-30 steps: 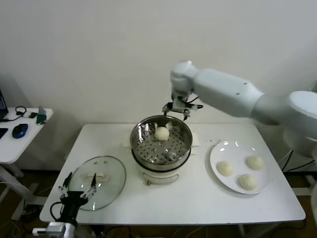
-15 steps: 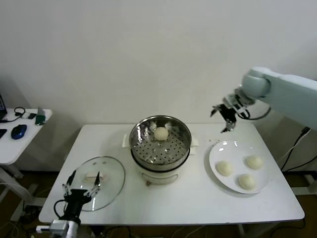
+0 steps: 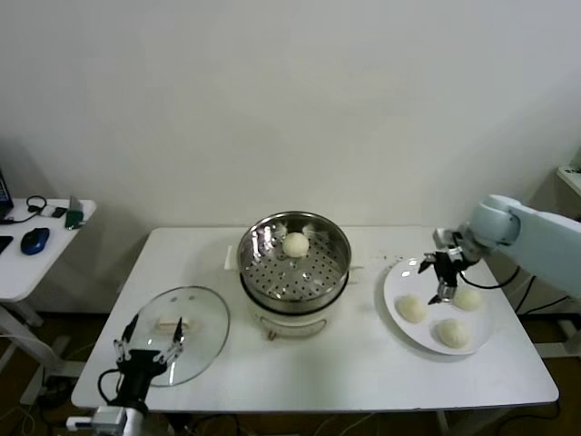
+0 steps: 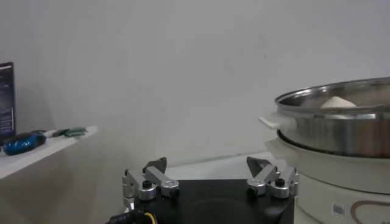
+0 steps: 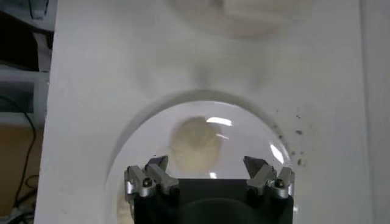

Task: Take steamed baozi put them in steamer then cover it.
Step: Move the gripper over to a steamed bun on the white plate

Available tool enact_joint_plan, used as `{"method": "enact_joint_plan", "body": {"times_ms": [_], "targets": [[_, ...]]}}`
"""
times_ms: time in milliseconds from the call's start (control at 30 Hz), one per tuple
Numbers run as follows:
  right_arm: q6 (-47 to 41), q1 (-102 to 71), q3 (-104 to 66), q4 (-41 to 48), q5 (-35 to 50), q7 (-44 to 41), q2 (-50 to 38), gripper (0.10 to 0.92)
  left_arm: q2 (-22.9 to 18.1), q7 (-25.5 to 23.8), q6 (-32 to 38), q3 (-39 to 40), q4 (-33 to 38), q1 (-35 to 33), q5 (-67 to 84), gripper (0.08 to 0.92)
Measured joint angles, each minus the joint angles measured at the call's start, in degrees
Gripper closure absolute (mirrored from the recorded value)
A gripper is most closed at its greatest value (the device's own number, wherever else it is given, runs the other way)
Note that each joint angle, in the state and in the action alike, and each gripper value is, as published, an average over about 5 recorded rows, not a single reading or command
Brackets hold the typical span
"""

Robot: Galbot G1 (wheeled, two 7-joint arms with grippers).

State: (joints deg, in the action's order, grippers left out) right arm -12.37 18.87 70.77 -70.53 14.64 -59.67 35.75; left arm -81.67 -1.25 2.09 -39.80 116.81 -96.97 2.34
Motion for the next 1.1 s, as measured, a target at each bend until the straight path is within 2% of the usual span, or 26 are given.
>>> {"method": "enact_joint_plan", "body": {"times_ms": [400, 867, 1100], "targets": [[-0.53, -9.85, -7.46, 6.83, -5.2, 0.15, 4.55, 0.203, -0.24, 0.16, -0.02, -0.35, -0.59, 0.09, -0.15, 0.177], [0.08, -13.77, -11.05, 12.25, -8.33, -0.02, 9.11, 0.208, -0.22, 0.15, 0.02, -0.58, -0.78, -0.29, -0.29, 0.177], [0.35, -14.33, -11.62, 13.19, -8.7, -0.65, 9.57, 0.305, -0.25, 0.16, -0.04, -0.9, -0.71, -0.51, -0.24, 0.177]]}}
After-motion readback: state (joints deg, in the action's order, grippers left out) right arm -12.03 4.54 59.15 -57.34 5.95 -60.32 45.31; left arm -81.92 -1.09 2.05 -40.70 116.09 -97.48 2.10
